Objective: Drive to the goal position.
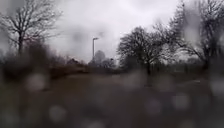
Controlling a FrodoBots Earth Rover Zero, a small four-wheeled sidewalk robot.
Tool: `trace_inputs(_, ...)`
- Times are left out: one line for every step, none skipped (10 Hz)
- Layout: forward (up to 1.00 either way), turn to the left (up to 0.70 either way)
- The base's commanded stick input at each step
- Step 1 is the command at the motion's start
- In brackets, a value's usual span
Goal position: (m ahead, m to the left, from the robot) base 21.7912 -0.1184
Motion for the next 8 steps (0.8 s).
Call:
trace_inputs(0.7, 0.0)
trace_inputs(0.7, 0.0)
trace_inputs(0.7, 0.0)
trace_inputs(0.7, 0.0)
trace_inputs(0.7, 0.0)
trace_inputs(0.7, 0.0)
trace_inputs(0.7, 0.0)
trace_inputs(0.7, 0.0)
